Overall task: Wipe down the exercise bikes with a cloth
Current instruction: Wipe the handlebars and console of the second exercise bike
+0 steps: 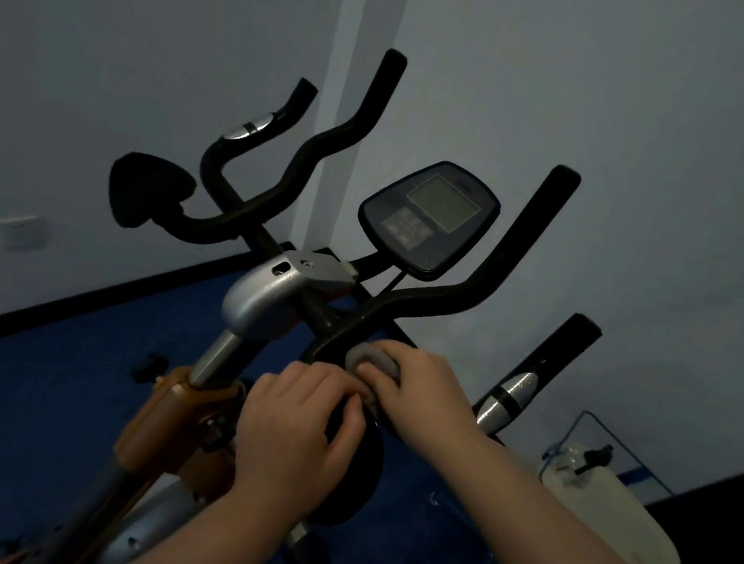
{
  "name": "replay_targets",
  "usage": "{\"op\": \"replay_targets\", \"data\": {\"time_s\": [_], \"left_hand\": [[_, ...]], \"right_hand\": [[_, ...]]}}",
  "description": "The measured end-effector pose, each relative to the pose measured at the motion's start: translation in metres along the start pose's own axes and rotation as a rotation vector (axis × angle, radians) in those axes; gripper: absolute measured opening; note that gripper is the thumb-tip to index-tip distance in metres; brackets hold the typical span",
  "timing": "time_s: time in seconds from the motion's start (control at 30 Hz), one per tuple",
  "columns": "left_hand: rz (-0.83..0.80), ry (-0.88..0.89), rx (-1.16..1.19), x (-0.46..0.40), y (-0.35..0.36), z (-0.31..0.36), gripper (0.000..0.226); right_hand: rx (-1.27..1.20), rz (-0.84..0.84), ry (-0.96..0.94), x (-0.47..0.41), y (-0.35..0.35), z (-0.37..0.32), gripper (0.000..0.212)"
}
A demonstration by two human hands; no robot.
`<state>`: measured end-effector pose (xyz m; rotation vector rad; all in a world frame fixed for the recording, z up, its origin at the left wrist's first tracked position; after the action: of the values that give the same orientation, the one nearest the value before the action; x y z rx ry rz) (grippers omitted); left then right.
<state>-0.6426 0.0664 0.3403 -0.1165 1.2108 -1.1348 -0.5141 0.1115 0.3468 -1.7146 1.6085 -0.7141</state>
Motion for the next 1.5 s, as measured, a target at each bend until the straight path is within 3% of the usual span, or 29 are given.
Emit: {"op": "replay_targets", "data": {"time_s": [0.13, 0.27, 0.37, 0.47, 0.57, 0.7, 0.8, 0.9, 1.0, 1.13, 1.2, 1.3, 1.37, 1.43, 1.5], "left_hand": [[-0.019, 0.001, -0.010, 0.001, 0.002, 0.001, 0.014], [-0.045, -0.001, -0.031, -0.001, 0.000, 0.003, 0.015], [-0.099, -0.084, 0.022, -0.002, -0.002, 0.003, 0.015], [-0.139, -0.270, 0.106, -0.008, -0.003, 0.006, 0.015], [-0.244, -0.241, 0.270, -0.022, 0.016, 0.038, 0.014], [-0.401, -0.304, 0.353, -0.027, 0.053, 0.076, 0.020], [-0.353, -0.352, 0.244, -0.021, 0.062, 0.079, 0.024], [-0.273, -0.413, 0.285, -0.019, 0.061, 0.075, 0.023], [-0.257, -0.370, 0.195, -0.020, 0.065, 0.075, 0.021], [-0.231, -0.352, 0.118, -0.009, 0.079, 0.075, 0.019], [-0.246, -0.265, 0.003, -0.004, 0.085, 0.080, 0.018], [-0.202, -0.233, -0.055, -0.004, 0.085, 0.079, 0.019], [-0.178, -0.212, -0.082, -0.003, 0.083, 0.081, 0.026], [-0.156, -0.184, -0.102, -0.001, 0.084, 0.081, 0.030], [-0.138, -0.171, -0.125, 0.000, 0.085, 0.082, 0.030]], "right_hand": [[0.145, -0.128, 0.029, 0.018, -0.011, 0.019, 0.017], [0.204, -0.103, -0.004, -0.001, 0.001, 0.005, 0.023], [0.181, -0.084, -0.167, 0.017, 0.007, 0.000, 0.025], [0.451, -0.127, -0.393, 0.057, -0.008, 0.009, 0.043], [0.616, -0.177, -0.609, 0.071, -0.043, 0.021, 0.047], [0.418, 0.073, -0.461, 0.063, -0.103, 0.040, 0.032], [0.223, 0.292, -0.296, 0.065, -0.074, 0.043, 0.025], [0.256, 0.310, -0.474, 0.067, -0.059, 0.034, 0.020], [0.352, 0.395, -0.617, 0.053, -0.108, 0.050, 0.015], [0.265, 0.490, -0.617, 0.057, -0.101, 0.062, 0.015], [0.257, 0.413, -0.749, 0.066, -0.083, 0.059, 0.017], [0.430, 0.323, -0.941, 0.053, -0.116, 0.059, 0.015], [0.490, 0.387, -0.895, 0.043, -0.133, 0.062, 0.014], [0.352, 0.489, -0.737, 0.048, -0.118, 0.069, 0.014], [0.259, 0.507, -0.713, 0.056, -0.096, 0.073, 0.016]]}}
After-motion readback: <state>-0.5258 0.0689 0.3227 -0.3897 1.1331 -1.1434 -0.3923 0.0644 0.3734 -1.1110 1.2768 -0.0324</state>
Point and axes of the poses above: each hand's wrist, its own x-axis away from the middle knuckle, its own y-axis out of the palm, z = x × y, the point moved 8 cm from there along -x, towards the middle knuckle, and after that the axes turned 9 degrees about -x, right-handed, at the moved point
